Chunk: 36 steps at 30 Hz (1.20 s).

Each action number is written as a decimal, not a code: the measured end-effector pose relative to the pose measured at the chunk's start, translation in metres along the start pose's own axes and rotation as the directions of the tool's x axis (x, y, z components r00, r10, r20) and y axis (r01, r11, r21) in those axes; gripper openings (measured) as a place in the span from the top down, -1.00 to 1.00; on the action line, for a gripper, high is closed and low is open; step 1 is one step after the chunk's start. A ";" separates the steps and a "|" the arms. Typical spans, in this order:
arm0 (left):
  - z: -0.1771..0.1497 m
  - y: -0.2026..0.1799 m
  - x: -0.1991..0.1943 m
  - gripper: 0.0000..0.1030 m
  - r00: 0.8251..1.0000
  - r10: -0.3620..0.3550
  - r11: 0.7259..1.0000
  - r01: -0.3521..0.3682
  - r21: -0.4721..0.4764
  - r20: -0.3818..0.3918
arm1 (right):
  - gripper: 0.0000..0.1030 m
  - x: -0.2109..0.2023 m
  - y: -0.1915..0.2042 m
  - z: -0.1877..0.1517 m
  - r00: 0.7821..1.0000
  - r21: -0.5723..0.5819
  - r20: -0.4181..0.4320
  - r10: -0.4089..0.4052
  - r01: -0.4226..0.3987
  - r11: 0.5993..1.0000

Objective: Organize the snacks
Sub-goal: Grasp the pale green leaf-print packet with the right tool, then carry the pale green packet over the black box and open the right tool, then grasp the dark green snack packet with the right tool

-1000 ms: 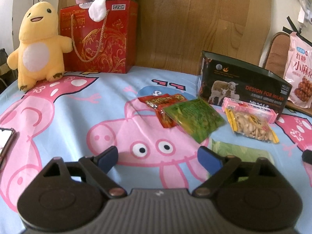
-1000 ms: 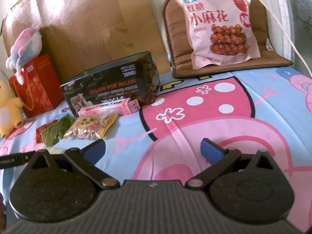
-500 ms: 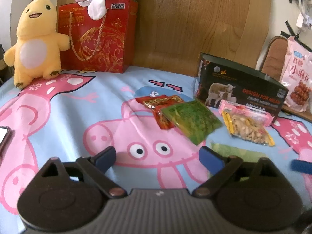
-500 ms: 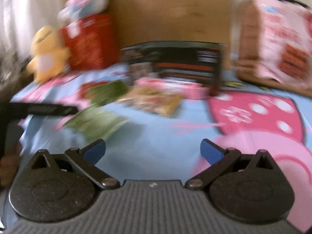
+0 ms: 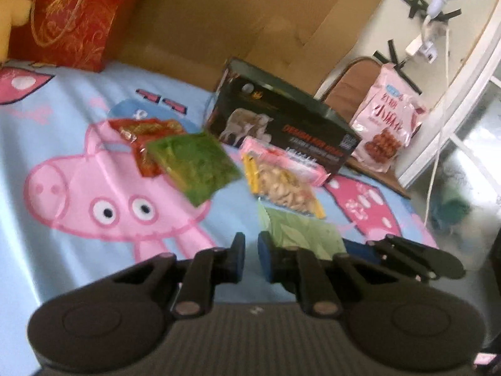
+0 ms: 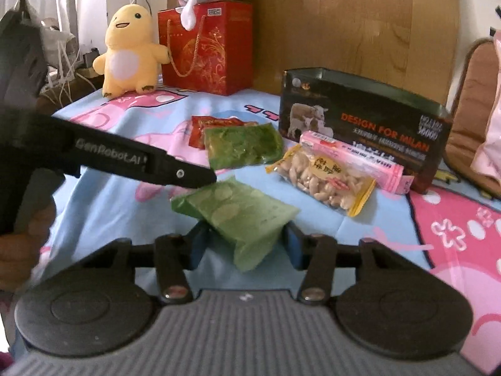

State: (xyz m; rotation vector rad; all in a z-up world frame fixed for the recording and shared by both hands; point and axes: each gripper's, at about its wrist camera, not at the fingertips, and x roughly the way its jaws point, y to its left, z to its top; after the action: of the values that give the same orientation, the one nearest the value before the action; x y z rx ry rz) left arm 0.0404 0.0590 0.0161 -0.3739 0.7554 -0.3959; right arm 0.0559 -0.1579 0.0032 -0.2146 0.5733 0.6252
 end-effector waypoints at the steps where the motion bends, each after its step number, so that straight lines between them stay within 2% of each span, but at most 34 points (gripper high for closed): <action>1: 0.003 -0.003 -0.002 0.81 1.000 -0.016 1.000 0.016 -0.005 0.008 | -0.03 -0.004 0.001 0.001 1.000 -0.016 0.011 -0.012 0.012 1.000; 6: 0.041 -0.014 0.002 0.81 0.997 -0.064 0.998 0.064 0.008 0.048 | -0.03 -0.017 -0.018 0.015 0.995 0.002 0.098 -0.028 0.028 1.000; 13: 0.131 -0.034 0.046 0.77 0.993 -0.024 0.993 0.010 0.115 0.116 | -0.03 0.005 -0.064 0.078 0.980 -0.001 0.178 -0.092 0.094 0.996; 15: 0.151 -0.037 0.063 0.63 0.992 0.011 0.991 -0.027 0.130 0.123 | -0.05 0.018 -0.079 0.097 0.979 0.029 0.170 -0.115 0.112 0.993; 17: 0.161 -0.036 0.075 0.33 0.993 0.043 0.989 -0.058 0.135 0.112 | -0.17 0.034 -0.089 0.111 0.978 0.044 0.149 -0.143 0.138 0.989; 18: 0.163 -0.034 0.077 0.29 0.992 0.057 0.989 -0.072 0.131 0.114 | -0.37 0.040 -0.094 0.115 0.979 0.051 0.138 -0.152 0.146 0.988; 19: 0.162 -0.028 0.073 0.26 0.991 0.064 0.990 -0.079 0.121 0.119 | -0.45 0.043 -0.095 0.118 0.978 0.057 0.130 -0.164 0.157 0.986; 22: 0.152 0.002 0.049 0.12 0.987 0.060 0.995 -0.070 0.067 0.148 | -0.47 0.034 -0.099 0.113 0.969 0.086 0.154 -0.194 0.182 0.979; 24: 0.140 0.030 0.031 0.12 0.984 0.091 0.995 -0.095 0.014 0.153 | -0.47 0.020 -0.096 0.100 0.965 0.124 0.192 -0.180 0.158 0.980; 26: 0.126 0.058 0.019 0.12 0.983 0.124 0.991 -0.117 -0.057 0.134 | -0.46 0.013 -0.091 0.086 0.979 0.163 0.189 -0.079 0.048 0.985; 27: 0.116 0.071 0.016 0.12 0.982 0.147 0.986 -0.137 -0.093 0.115 | -0.42 0.016 -0.088 0.082 0.986 0.181 0.168 0.007 -0.038 0.983; 29: 0.103 0.085 0.015 0.16 0.981 0.173 0.977 -0.160 -0.139 0.083 | -0.27 0.032 -0.078 0.075 0.982 0.225 0.098 0.163 -0.181 0.957; 30: 0.095 0.090 0.015 0.16 0.983 0.167 0.975 -0.154 -0.158 0.071 | -0.14 0.043 -0.072 0.074 0.978 0.237 0.060 0.199 -0.208 0.949; 32: 0.084 0.094 0.015 0.17 0.986 0.158 0.973 -0.145 -0.177 0.061 | -0.05 0.068 -0.064 0.073 0.978 0.238 0.009 0.208 -0.204 0.949; 36: 0.073 0.100 0.024 0.19 0.989 0.147 0.966 -0.139 -0.217 0.021 | -0.10 0.104 -0.062 0.078 0.984 0.241 -0.014 0.177 -0.168 0.956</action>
State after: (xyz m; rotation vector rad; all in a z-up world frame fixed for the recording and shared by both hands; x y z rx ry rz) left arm 0.1300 0.1473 0.0050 -0.5249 0.7865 -0.1713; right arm 0.1968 -0.1283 0.0103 0.0518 0.7010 0.7159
